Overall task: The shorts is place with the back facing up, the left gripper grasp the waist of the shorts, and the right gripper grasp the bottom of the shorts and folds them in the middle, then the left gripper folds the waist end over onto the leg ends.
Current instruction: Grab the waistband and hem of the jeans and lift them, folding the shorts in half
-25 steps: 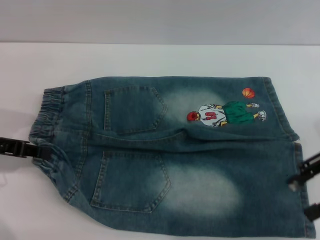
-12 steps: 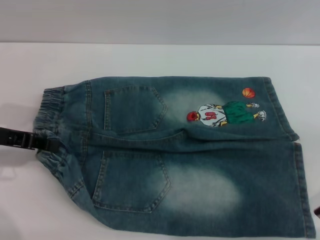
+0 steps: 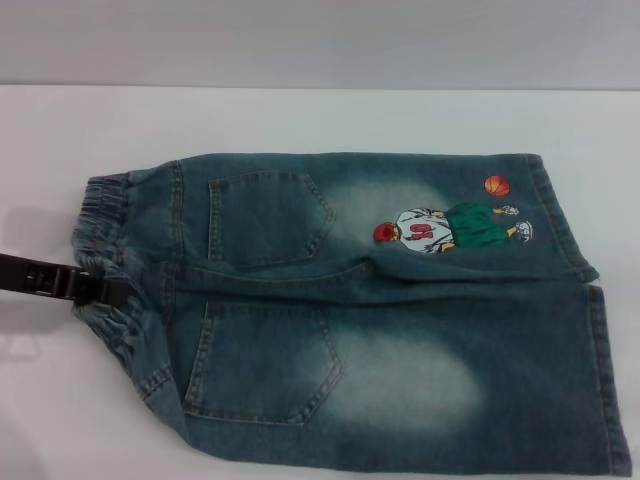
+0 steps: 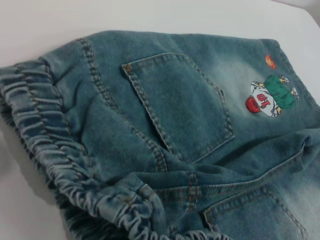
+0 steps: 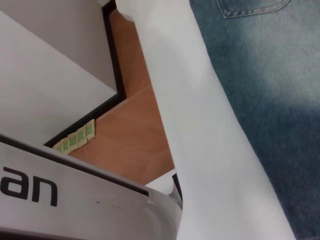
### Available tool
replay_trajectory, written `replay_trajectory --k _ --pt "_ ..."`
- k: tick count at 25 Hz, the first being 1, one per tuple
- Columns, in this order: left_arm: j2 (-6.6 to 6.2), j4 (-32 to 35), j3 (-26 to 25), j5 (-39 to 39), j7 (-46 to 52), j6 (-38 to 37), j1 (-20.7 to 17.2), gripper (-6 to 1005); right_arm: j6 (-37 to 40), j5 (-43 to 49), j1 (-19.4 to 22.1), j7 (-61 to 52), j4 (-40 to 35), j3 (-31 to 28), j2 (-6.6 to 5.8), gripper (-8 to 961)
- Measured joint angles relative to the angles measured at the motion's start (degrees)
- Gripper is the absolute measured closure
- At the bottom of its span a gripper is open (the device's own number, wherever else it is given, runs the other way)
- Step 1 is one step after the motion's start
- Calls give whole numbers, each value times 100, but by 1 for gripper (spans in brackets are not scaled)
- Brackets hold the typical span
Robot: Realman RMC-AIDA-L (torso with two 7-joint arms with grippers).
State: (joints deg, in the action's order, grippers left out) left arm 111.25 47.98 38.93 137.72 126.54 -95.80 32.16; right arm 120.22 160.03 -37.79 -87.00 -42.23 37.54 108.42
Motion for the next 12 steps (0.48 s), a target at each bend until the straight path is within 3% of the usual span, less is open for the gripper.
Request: replay_trajectory --k 12 --pt "0 -15 2 4 2 -9 -62 943 -553 132 -6 -486 141 630 99 312"
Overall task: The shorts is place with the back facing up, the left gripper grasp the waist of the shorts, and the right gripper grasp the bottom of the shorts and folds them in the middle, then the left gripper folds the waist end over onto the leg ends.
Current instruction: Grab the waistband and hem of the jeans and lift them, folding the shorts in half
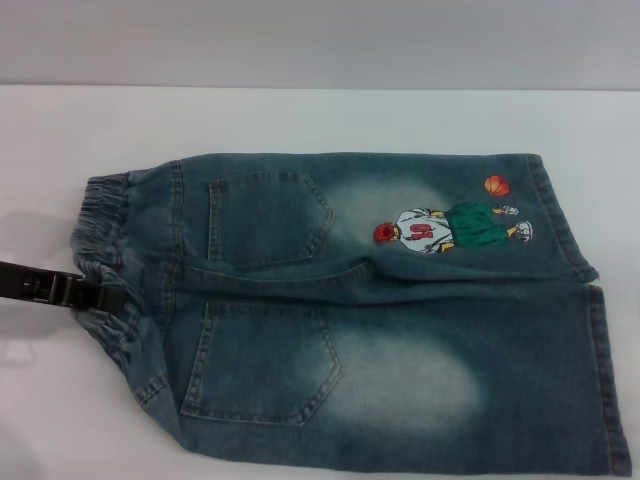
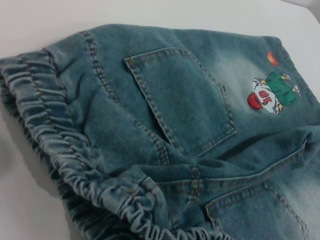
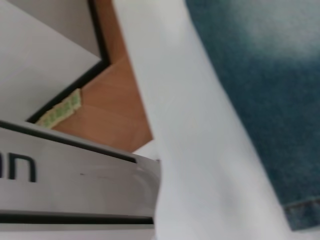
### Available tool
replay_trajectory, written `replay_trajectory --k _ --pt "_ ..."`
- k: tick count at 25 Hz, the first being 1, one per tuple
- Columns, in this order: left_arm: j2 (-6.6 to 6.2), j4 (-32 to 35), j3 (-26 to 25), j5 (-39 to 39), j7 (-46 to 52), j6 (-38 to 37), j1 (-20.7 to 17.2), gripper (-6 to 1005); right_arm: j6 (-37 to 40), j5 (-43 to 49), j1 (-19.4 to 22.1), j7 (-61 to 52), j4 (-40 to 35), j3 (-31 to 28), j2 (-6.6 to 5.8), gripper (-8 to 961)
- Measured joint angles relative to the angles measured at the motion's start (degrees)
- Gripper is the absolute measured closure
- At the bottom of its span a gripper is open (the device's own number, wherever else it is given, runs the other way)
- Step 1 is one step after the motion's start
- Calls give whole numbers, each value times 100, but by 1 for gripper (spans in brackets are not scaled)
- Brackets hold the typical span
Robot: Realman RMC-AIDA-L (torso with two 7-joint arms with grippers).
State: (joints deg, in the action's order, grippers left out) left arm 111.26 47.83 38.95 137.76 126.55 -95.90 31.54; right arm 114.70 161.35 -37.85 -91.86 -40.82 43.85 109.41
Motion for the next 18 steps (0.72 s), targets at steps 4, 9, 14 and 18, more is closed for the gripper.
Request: replay_trajectory --k 4,9,14,18 --pt "3 -2 -2 2 -1 0 -7 942 -197 3 0 -90 10 125 46 312" --pt "22 -2 -2 9 -1 1 -17 941 -400 8 -2 -141 13 248 98 312" --pt "38 -2 -2 14 6 1 -24 940 -581 10 -3 -231 18 449 141 311" --pt "52 -2 -2 15 18 1 -26 940 -636 10 -5 -251 22 509 165 312"
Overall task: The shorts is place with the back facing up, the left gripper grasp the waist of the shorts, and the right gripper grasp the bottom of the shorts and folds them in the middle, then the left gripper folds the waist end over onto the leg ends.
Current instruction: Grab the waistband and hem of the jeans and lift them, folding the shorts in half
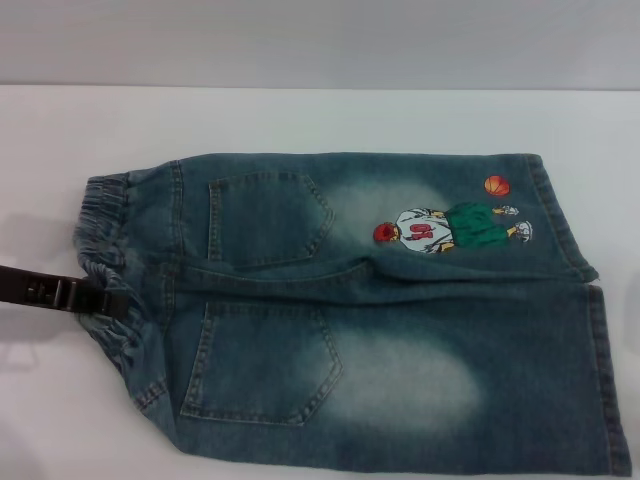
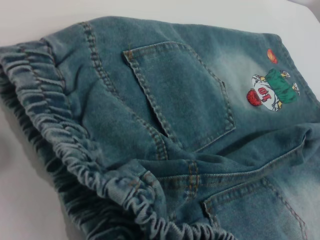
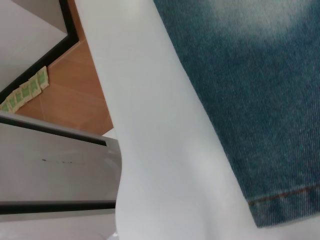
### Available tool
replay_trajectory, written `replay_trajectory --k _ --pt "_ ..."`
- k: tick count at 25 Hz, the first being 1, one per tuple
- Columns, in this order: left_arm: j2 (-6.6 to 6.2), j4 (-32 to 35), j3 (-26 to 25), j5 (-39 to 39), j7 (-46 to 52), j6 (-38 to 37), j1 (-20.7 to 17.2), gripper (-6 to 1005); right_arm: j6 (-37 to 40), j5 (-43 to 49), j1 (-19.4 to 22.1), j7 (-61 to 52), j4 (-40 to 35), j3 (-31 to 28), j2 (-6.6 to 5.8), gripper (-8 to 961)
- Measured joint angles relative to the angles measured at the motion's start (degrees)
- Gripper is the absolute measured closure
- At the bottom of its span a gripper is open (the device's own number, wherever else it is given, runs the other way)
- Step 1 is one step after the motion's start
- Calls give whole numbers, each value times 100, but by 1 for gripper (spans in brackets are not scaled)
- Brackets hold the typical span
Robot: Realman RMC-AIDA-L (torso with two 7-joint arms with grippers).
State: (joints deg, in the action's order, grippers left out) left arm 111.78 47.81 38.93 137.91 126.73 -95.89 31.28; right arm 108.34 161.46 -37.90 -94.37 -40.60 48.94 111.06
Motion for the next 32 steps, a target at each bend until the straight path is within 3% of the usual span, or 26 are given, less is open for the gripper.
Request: replay_trajectory --k 27,32 --pt "14 0 13 -8 19 49 51 935 -371 -101 -194 18 -52 -36 137 313" --pt "18 0 34 -4 12 53 53 934 -440 -193 -271 37 -67 3 213 312"
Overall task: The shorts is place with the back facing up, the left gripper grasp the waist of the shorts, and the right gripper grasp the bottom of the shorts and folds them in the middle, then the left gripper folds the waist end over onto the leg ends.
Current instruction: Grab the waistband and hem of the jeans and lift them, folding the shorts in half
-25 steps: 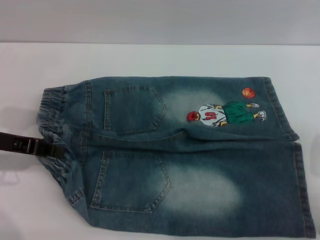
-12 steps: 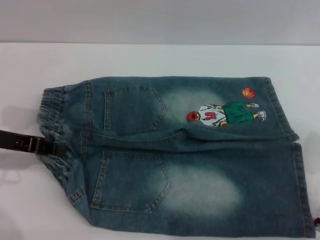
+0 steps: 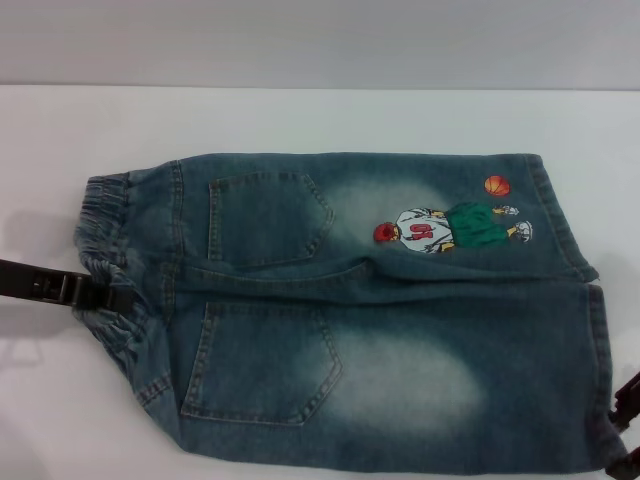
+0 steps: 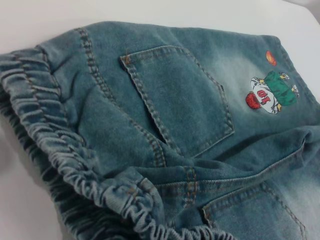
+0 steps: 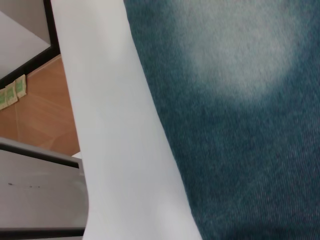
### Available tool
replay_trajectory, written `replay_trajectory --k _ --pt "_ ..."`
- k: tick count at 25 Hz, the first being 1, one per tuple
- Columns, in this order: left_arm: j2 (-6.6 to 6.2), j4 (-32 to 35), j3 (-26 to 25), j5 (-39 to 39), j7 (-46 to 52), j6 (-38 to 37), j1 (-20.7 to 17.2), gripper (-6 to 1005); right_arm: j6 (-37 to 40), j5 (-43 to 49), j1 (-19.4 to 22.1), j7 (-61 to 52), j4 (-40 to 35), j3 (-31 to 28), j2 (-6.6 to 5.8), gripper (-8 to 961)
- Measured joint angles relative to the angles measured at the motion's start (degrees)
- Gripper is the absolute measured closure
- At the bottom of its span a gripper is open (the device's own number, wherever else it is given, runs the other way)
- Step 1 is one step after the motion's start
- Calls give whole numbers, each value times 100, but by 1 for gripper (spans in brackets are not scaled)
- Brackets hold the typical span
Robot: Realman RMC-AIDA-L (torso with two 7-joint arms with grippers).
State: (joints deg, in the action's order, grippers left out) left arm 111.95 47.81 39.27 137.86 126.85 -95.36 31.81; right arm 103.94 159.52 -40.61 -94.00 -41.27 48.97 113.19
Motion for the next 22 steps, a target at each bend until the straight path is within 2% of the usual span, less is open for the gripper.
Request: replay_trajectory --k 6,14,22 --pt "1 -8 -20 9 -33 16 -27 933 21 -5 -89 5 -25 13 55 312" --pt "-12 -9 -18 27 -36 25 -34 932 482 -145 -116 25 -385 15 108 313" --pt "-30 -9 -23 14 -38 27 -23 931 594 -141 -97 31 -420 21 108 313"
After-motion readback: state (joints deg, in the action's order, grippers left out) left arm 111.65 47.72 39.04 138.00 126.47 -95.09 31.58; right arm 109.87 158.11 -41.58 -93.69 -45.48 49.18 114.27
